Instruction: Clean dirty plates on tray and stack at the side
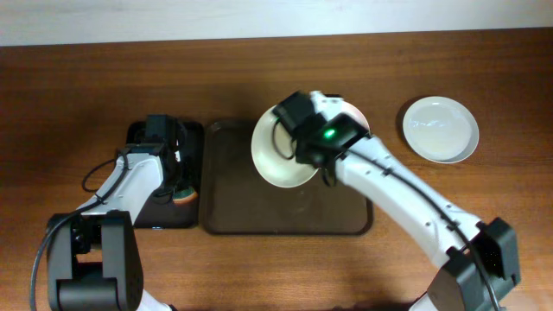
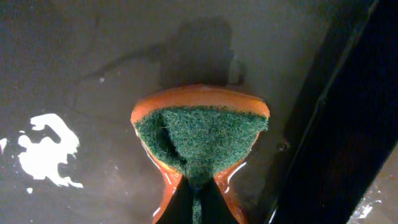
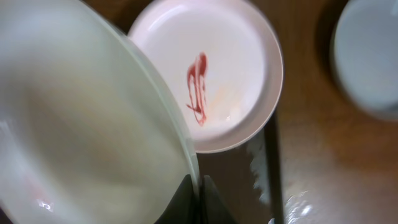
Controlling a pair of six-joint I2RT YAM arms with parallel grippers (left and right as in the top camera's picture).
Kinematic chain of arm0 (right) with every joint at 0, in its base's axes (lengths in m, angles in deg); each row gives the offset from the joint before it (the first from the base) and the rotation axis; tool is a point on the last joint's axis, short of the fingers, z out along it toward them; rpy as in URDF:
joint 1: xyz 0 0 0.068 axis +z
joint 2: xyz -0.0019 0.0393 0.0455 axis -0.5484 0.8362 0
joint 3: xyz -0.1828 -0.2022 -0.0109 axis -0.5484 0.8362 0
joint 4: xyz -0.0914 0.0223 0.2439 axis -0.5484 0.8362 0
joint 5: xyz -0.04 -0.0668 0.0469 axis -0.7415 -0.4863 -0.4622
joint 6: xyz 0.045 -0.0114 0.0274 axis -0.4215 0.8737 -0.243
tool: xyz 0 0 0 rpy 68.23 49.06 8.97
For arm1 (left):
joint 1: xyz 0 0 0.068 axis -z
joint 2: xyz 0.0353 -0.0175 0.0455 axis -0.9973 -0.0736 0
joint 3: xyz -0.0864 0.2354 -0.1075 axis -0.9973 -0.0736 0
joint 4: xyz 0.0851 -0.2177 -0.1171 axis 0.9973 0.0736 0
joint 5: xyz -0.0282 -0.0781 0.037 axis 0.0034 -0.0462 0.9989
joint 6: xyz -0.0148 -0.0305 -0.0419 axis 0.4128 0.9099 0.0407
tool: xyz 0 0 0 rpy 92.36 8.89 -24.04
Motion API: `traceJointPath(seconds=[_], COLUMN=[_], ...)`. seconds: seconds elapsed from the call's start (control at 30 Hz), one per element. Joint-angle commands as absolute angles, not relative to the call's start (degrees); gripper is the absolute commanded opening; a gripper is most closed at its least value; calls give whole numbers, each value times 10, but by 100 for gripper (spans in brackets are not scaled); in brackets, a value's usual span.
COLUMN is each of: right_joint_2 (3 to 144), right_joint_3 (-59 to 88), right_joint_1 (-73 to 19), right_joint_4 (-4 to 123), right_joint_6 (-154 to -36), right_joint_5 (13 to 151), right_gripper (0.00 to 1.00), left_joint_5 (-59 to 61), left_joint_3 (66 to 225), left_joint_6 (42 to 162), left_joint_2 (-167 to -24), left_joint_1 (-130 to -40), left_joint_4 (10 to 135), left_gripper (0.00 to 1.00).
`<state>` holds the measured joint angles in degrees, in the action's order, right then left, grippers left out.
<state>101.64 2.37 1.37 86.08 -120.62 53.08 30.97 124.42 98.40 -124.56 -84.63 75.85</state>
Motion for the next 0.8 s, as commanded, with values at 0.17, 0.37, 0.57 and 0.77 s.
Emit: traceJointPath(seconds=[0.17,0.37,0.57,0.77], right_joint_2=[1005,1005,1006,1048], right_joint_3=[234,262,262,262], right_joint_1=[-22,5,-27,-33], right_joint_4=[673,578,530,470], right_joint_6=[-1398,-1307,-971,-888], right_joint_5=[817,842,716,792], right_gripper=[4,53,47,47], left_joint_5=[313,309,309,309], left_joint_3=[1243,1242,1243,1243], left_joint_6=[975,975,975,975], left_joint_2=[-1254,-1254,-1254,-1254], left_joint_1=[-848,-848,-848,-848], left_joint_4=[757,757,757,757], left_gripper=[0,0,0,0])
